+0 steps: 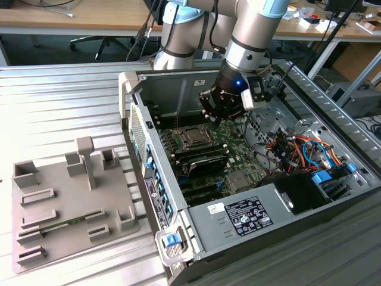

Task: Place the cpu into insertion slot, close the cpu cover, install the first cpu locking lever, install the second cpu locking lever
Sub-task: 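Install the first cpu locking lever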

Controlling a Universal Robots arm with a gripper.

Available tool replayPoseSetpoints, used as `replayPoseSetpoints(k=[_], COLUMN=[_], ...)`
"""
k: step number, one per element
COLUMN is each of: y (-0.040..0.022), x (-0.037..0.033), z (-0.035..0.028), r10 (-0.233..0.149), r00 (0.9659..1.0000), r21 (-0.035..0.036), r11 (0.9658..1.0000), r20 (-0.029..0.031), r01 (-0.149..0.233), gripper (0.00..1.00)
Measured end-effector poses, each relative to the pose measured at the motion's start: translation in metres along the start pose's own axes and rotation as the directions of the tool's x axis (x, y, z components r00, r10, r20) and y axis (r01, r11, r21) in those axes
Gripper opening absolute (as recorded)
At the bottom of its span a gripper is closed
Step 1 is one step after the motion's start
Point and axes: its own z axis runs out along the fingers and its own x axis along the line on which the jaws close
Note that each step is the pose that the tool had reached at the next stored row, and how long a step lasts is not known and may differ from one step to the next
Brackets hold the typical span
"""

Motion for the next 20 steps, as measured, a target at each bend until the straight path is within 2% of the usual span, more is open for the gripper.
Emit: replayPoseSetpoints(k=[1,2,4,6,8,14,15,20], y=[0.0000,0.0000,-0.0001,0.0000,0.0000,0.0000,-0.0001,0.0000], x=[0.0000,0.0000,0.0000,0.0000,0.0000,-0.0001,0.0000,0.0000], z=[-0.0001,-0.0001,0.0000,0.0000,0.0000,0.0000,0.0000,0.0000], r10=[-0.005,-0.012,-0.028,-0.055,-0.099,-0.158,-0.178,-0.227], r00=[1.0000,0.9999,0.9996,0.9984,0.9950,0.9875,0.9839,0.9739], r21=[-0.0058,-0.0171,-0.0296,-0.0354,-0.0433,-0.0465,-0.0460,-0.0439], r11=[1.0000,0.9998,0.9992,0.9979,0.9941,0.9865,0.9829,0.9730], r20=[-0.0021,-0.0061,-0.0099,-0.0095,-0.0084,-0.0044,-0.0026,0.0020], r01=[0.005,0.012,0.028,0.055,0.099,0.157,0.178,0.227], gripper=[0.11,0.11,0.11,0.11,0.11,0.11,0.11,0.11])
